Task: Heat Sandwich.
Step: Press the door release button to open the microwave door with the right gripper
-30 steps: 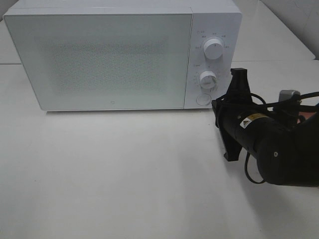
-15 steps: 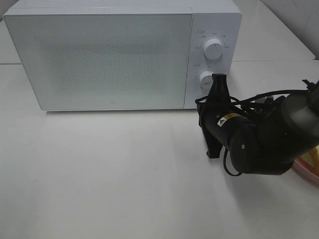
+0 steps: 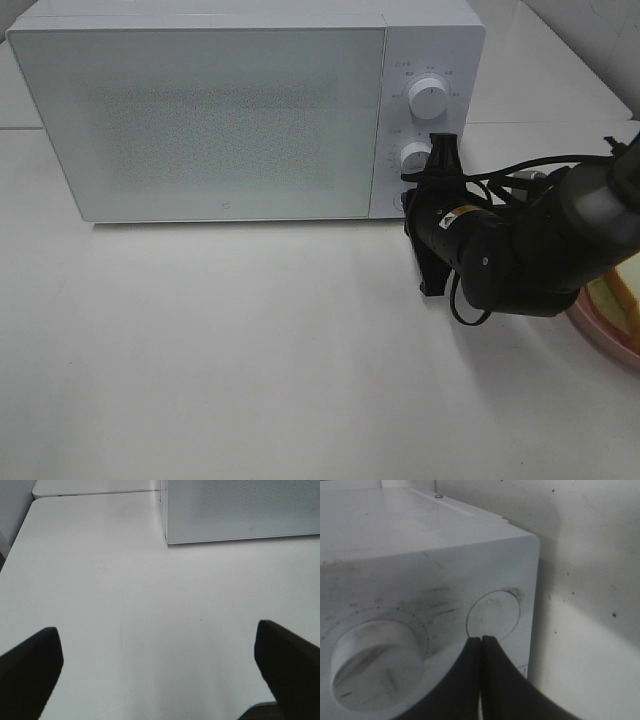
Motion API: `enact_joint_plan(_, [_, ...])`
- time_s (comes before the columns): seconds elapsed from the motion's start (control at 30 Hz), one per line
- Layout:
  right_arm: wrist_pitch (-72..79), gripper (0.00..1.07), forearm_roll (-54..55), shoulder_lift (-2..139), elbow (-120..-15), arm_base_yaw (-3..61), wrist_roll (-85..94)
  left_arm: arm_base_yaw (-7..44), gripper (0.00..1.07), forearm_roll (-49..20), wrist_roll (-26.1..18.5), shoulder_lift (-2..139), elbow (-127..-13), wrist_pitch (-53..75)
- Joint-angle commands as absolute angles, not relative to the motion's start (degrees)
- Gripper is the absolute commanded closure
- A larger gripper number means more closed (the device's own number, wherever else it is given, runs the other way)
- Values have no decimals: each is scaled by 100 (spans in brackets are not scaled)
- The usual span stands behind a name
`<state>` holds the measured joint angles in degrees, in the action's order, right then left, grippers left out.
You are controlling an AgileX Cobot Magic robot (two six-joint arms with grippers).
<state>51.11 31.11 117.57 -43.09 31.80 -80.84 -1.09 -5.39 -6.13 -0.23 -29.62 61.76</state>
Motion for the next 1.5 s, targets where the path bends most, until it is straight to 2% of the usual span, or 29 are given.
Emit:
enact_joint_plan(0.03, [5053,107,3002,11866,-4458,3140,-7987,-126,7,-544,-613,-138,-2968,6119])
enact_joint_plan(0.43, [5128,107,3220,12296,-4767,3140,-7901,-126,7,-544,-613,-138,-2968,6119])
enact_joint_plan(1.2, [5523,107,3512,12273,-4864,3140,-7632,-126,7,-544,-613,-138,-2968,6119])
enact_joint_plan(1.5, [5747,107,3667,12290,-5306,3140,-7299,-126,7,-544,-613,-138,-2968,6119])
